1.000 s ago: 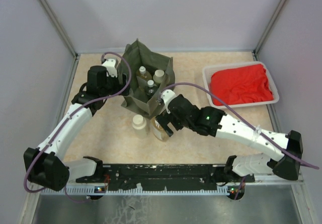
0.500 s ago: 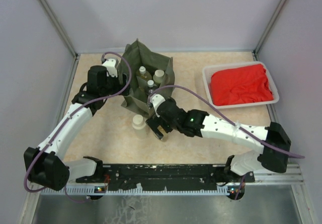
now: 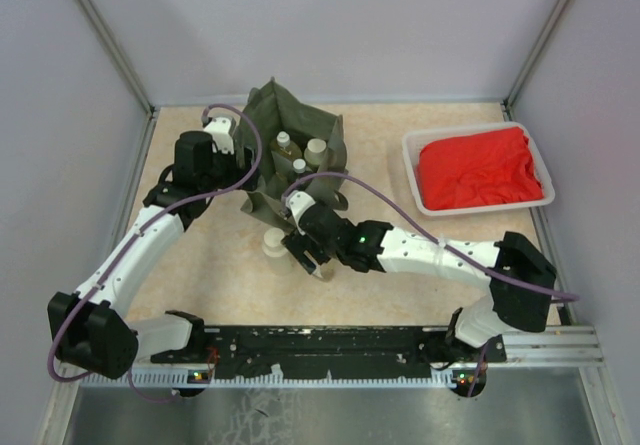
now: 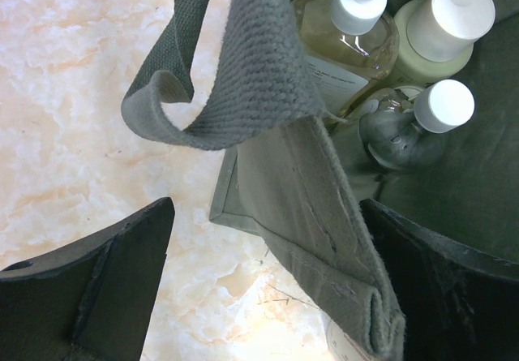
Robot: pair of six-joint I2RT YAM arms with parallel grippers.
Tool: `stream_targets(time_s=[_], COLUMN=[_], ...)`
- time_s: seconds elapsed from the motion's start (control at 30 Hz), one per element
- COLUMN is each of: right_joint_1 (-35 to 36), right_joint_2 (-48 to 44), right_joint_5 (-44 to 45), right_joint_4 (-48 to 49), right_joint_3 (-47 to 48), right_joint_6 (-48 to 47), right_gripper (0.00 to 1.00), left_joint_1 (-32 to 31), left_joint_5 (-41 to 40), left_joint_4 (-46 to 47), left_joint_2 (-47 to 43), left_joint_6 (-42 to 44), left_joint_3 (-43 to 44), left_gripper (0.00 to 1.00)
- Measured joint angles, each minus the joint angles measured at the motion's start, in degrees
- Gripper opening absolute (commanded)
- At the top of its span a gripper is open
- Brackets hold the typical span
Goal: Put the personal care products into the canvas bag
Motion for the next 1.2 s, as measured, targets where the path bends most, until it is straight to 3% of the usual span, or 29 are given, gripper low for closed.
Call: stream_targets(time_s=[0.13,0.23,0.4,0.63,0.77,1.03,1.2], right_joint_1=[0.0,0.0,0.0,0.2,0.2,-0.1,-2.5], right_joint_2=[0.7,0.7,0.5,-4.8,-9.5,-11.0,-6.1], right_joint_5=[-0.6,-0.8,-0.2,2.8,5.5,12.8,9.9], right_joint_4=[1.3,1.1,-3.4,-20.2,-28.2,-28.9,-26.3], right_joint_3=[0.1,0.1,1.7,7.1,14.6,31.0,42.4], right_joint_6=[0.3,0.2,0.6,2.0,1.6,-5.0,-9.8], right_gripper=[0.17,0.0,0.0,0.0,0.0,0.0,0.0], left_joint_1=[0.0,0.0,0.0,0.1,0.1,0.1,0.1], left_joint_5=[0.1,0.1,0.4,0.6,0.6,0.8,1.2], left_joint_4=[0.4,0.5,0.6,0.9,0.9,0.9,1.3], left_joint_2=[0.0,-0.2,-0.2,-0.2,-0.2,-0.1,0.3], left_joint_6=[0.0,0.0,0.0,0.0,0.0,-0.1,-0.3], left_joint_3=[-0.4,-0.5,-0.6,-0.7,-0.7,-0.7,-0.7], left_gripper=[1.0,1.0,1.0,1.0,1.0,1.0,1.0])
